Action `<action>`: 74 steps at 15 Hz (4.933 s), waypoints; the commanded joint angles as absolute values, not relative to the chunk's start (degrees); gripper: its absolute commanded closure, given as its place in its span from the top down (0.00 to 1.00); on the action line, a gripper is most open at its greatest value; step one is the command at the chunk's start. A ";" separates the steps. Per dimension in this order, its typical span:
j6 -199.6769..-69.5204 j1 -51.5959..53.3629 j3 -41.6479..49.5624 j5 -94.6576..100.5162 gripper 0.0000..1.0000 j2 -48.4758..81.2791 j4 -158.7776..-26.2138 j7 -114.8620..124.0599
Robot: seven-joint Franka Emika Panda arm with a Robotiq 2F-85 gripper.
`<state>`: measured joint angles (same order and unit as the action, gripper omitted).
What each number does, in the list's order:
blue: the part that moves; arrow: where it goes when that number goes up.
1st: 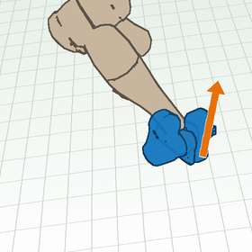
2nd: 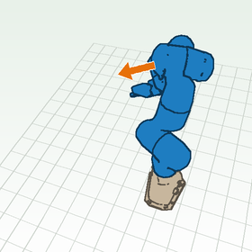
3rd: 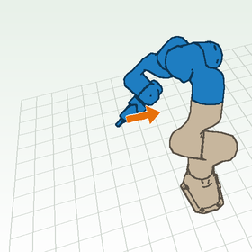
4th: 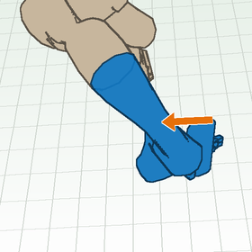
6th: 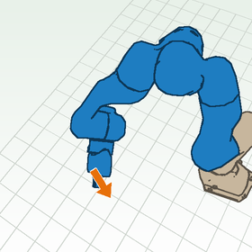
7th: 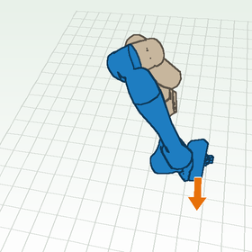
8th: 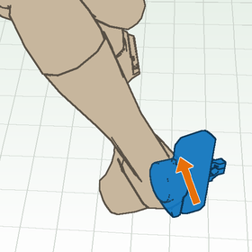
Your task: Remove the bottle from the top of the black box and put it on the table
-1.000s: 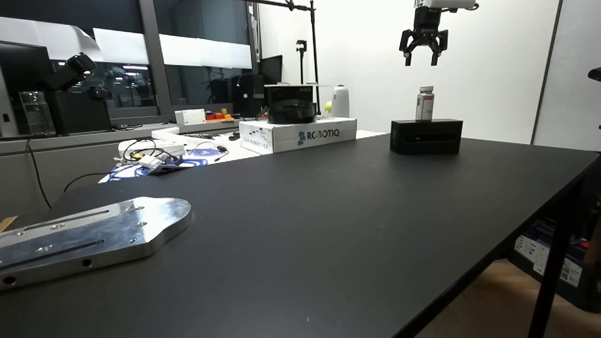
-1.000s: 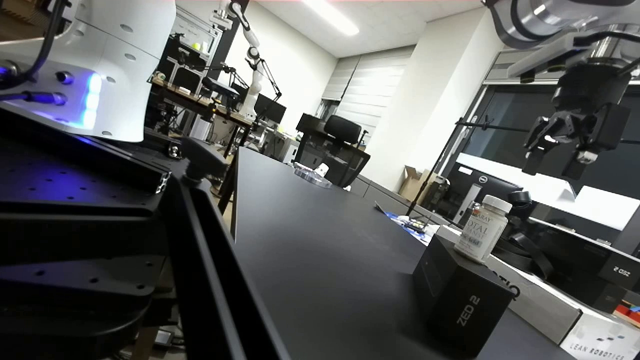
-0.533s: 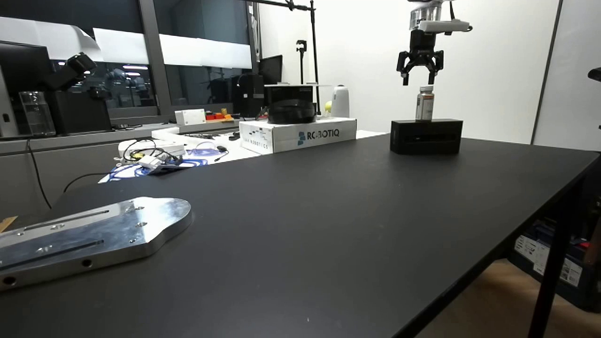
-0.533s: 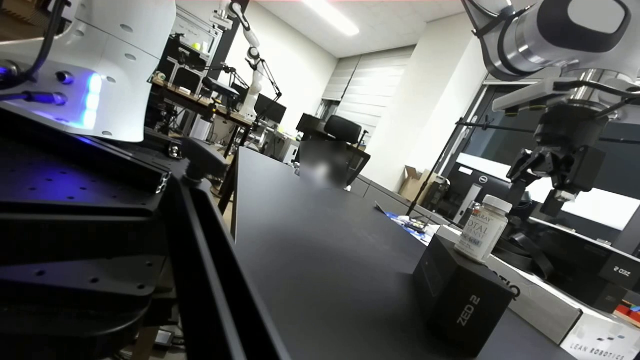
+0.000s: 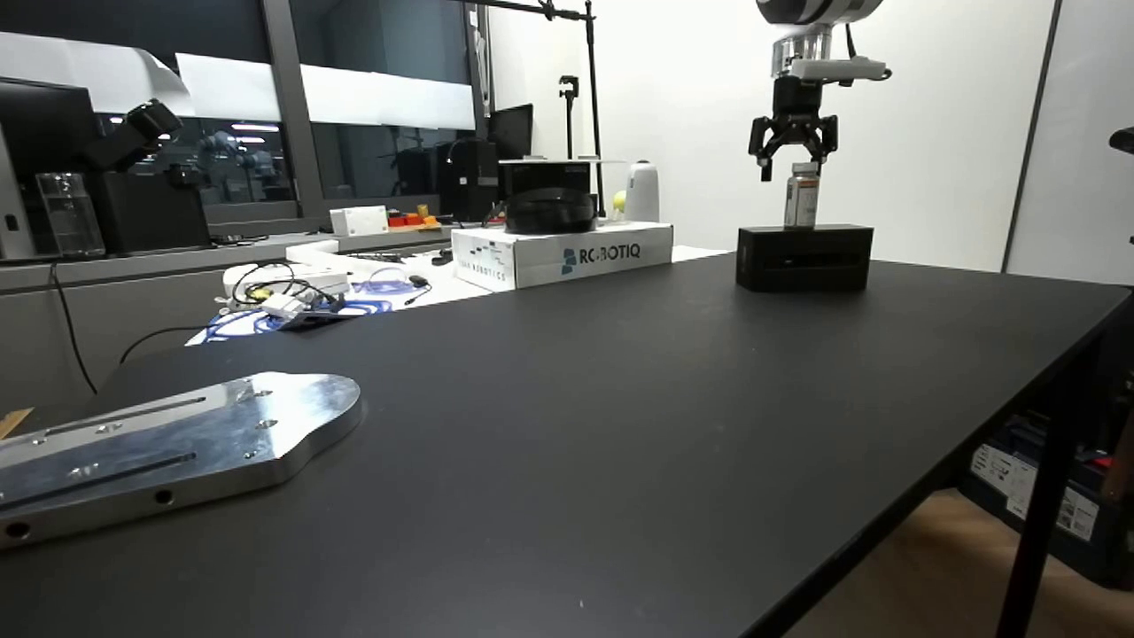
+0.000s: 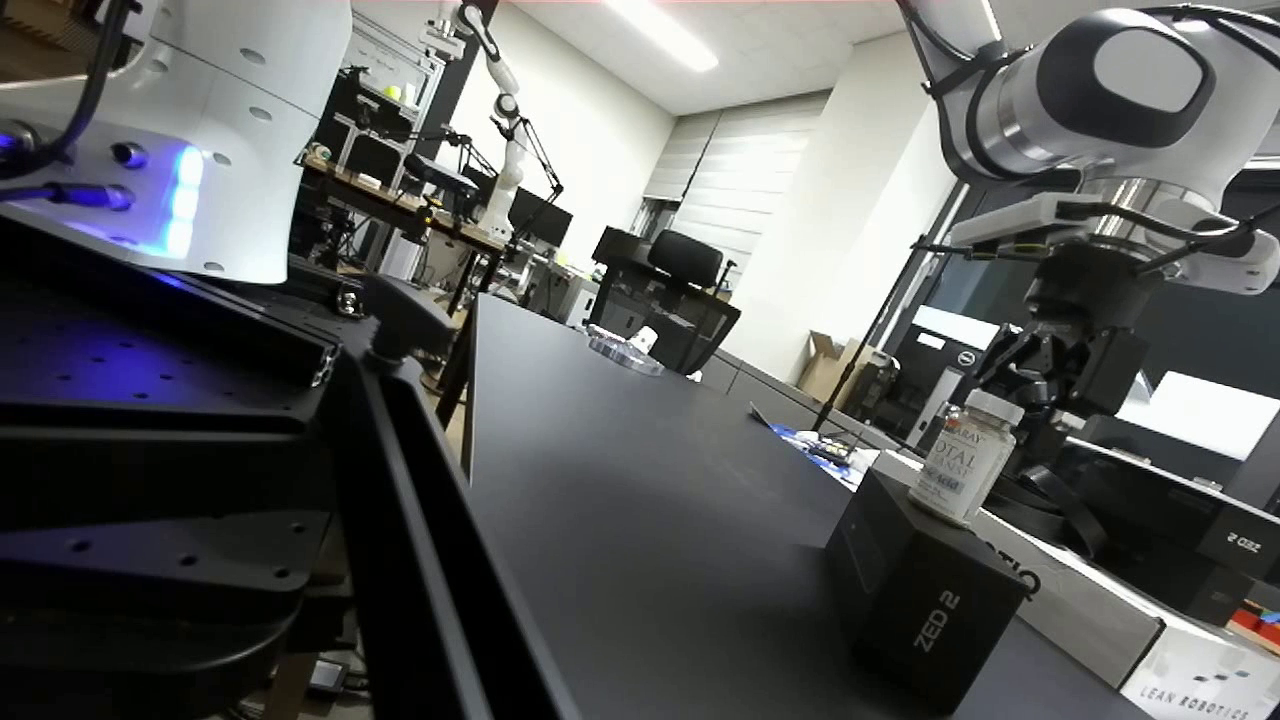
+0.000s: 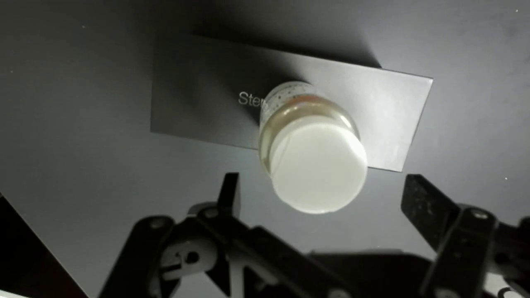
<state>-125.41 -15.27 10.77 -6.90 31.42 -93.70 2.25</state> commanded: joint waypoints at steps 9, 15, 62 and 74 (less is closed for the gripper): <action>-129.05 -15.24 10.21 -7.27 0.53 27.19 -100.66 2.22; -130.17 -12.31 9.59 -4.56 0.31 19.79 -107.14 2.29; -120.97 -23.90 11.54 -10.73 0.31 52.28 -67.03 8.29; -119.71 -24.75 11.16 -10.85 0.82 58.05 -62.40 9.89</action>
<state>-122.33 -23.38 12.13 -10.27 56.97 -66.16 8.20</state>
